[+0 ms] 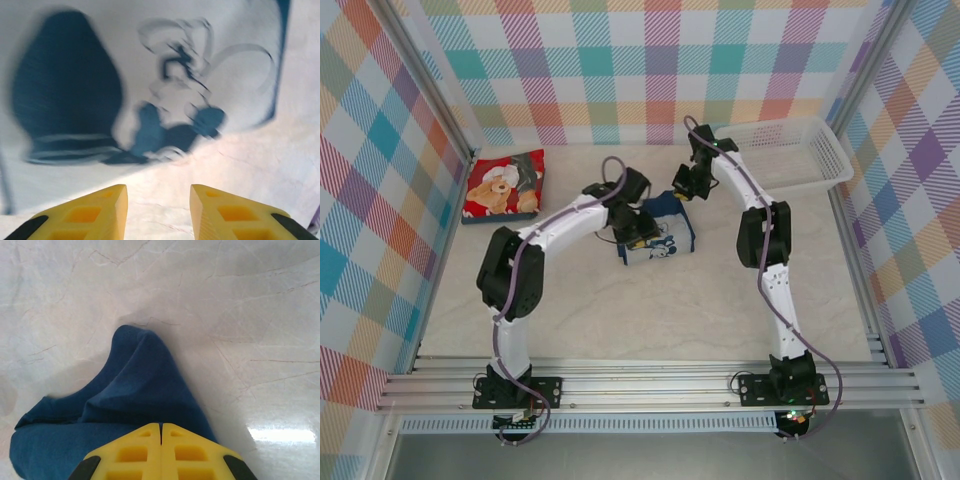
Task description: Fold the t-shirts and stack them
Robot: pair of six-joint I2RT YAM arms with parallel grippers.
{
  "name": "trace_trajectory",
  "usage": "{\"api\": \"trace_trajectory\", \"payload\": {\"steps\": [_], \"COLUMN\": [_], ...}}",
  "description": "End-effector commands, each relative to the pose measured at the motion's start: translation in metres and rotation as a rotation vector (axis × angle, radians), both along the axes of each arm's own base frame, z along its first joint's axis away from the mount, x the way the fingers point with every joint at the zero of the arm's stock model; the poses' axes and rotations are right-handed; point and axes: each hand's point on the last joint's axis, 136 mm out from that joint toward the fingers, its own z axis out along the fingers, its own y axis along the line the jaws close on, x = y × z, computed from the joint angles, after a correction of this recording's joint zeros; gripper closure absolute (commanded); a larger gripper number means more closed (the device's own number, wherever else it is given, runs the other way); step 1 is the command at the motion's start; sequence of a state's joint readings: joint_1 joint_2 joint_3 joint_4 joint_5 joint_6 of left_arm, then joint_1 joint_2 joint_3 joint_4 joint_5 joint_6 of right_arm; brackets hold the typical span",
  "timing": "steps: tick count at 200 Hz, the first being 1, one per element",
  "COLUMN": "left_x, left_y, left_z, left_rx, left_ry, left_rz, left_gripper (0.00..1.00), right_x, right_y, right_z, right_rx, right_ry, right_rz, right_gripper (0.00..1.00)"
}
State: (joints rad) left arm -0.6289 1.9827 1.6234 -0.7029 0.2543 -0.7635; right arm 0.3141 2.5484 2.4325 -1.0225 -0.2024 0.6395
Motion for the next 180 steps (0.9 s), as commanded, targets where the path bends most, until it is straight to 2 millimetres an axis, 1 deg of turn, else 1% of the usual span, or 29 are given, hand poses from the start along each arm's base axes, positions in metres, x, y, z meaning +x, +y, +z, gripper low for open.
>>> {"api": "trace_trajectory", "payload": {"steps": [1,15,22,33,48,63,74,91,104,118,138,152,161,170,180], "left_x": [-0.008,-0.004,-0.002,0.001,0.004,0.005,0.004,0.004,0.007,0.011,0.017,0.02,0.021,0.021,0.021], "left_y": [0.012,0.033,0.038,0.042,0.042,0.043,0.045,0.044,0.041,0.036,0.034,0.035,0.039,0.046,0.058], "left_z": [-0.04,-0.054,-0.057,-0.059,-0.059,-0.063,-0.069,-0.076,-0.075,-0.068,-0.053,-0.038,-0.027,-0.017,-0.006], "left_rx": [0.12,0.217,0.235,0.243,0.251,0.261,0.273,0.266,0.252,0.231,0.216,0.215,0.219,0.229,0.238], "left_ry": [0.095,0.094,0.09,0.085,0.078,0.086,0.1,0.108,0.099,0.08,0.047,0.022,0.011,0.001,-0.018], "left_rz": [0.024,0.054,0.064,0.072,0.068,0.065,0.067,0.064,0.056,0.054,0.059,0.069,0.083,0.102,0.13], "left_gripper": [0.64,0.65,0.65,0.65,0.65,0.65,0.66,0.66,0.66,0.66,0.66,0.65,0.64,0.6,0.54], "right_x": [-0.003,0.0,0.002,0.006,0.013,0.019,0.023,0.028,0.033,0.035,0.032,0.029,0.027,0.027,0.03], "right_y": [0.004,0.003,0.004,0.005,0.009,0.015,0.019,0.021,0.022,0.024,0.024,0.025,0.026,0.026,0.026], "right_z": [0.032,0.039,0.043,0.047,0.049,0.046,0.044,0.032,0.022,0.009,-0.019,-0.033,-0.035,-0.031,-0.017], "right_rx": [0.012,0.009,0.012,0.021,0.04,0.067,0.085,0.094,0.1,0.104,0.104,0.109,0.112,0.112,0.115], "right_ry": [-0.039,-0.064,-0.079,-0.099,-0.121,-0.126,-0.132,-0.127,-0.128,-0.114,-0.049,-0.012,-0.003,-0.009,-0.04], "right_rz": [0.014,0.013,0.014,0.013,0.01,0.011,0.009,-0.002,-0.009,-0.02,-0.043,-0.043,-0.04,-0.034,-0.029], "right_gripper": [1.0,1.0,1.0,1.0,1.0,1.0,1.0,1.0,1.0,1.0,1.0,0.9,0.83,0.75,0.66]}}
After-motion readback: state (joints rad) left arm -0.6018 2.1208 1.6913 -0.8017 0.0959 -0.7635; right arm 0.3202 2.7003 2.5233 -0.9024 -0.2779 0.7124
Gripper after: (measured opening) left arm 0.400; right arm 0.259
